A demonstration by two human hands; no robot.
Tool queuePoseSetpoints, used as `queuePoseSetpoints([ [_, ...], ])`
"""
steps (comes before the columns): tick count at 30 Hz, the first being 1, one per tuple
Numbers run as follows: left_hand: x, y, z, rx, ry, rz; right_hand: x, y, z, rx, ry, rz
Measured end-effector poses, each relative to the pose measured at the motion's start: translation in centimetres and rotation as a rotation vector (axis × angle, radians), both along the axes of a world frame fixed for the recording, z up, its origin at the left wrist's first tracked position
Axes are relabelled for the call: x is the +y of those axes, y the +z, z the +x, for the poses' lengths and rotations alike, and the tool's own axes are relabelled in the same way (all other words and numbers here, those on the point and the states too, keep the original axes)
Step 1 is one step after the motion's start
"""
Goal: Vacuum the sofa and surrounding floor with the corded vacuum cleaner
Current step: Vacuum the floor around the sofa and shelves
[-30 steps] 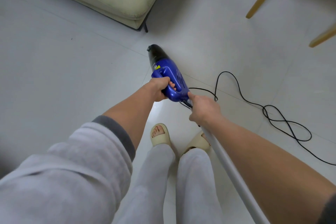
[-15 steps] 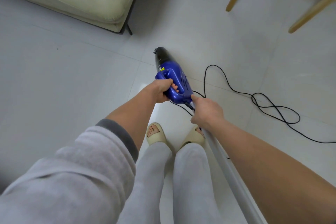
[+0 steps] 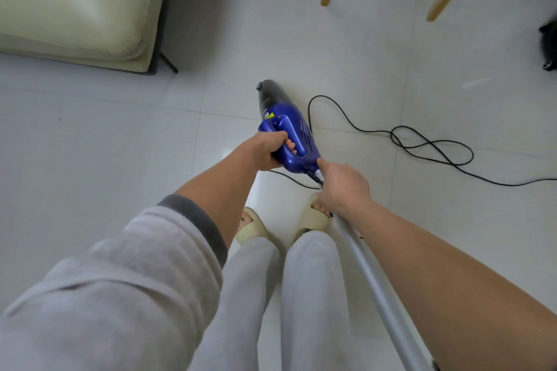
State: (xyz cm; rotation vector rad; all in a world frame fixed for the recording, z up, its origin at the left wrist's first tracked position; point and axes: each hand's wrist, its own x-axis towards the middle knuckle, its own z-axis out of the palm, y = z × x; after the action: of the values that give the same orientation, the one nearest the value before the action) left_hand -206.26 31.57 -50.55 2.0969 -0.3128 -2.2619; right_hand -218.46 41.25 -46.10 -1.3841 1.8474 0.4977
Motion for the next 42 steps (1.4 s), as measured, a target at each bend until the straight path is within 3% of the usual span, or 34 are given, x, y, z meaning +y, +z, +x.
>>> queuePoseSetpoints([
  [18,0.2,-0.4,-6.5,-0.012,-0.126,-0.039,2.0,-1.0,-4.1,0.001,-0.167,-0.004],
  [33,-3.6,-2.3,-0.7,-0.085,0.045,-0.063,-4.1,-2.3,-1.1,-0.053,0.057,-0.026],
  [42,-4.5,-2.1,-3.4,-0.057,0.079,-0.073,-5.3,-1.5,-4.3,-0.027,0.127,-0.063],
])
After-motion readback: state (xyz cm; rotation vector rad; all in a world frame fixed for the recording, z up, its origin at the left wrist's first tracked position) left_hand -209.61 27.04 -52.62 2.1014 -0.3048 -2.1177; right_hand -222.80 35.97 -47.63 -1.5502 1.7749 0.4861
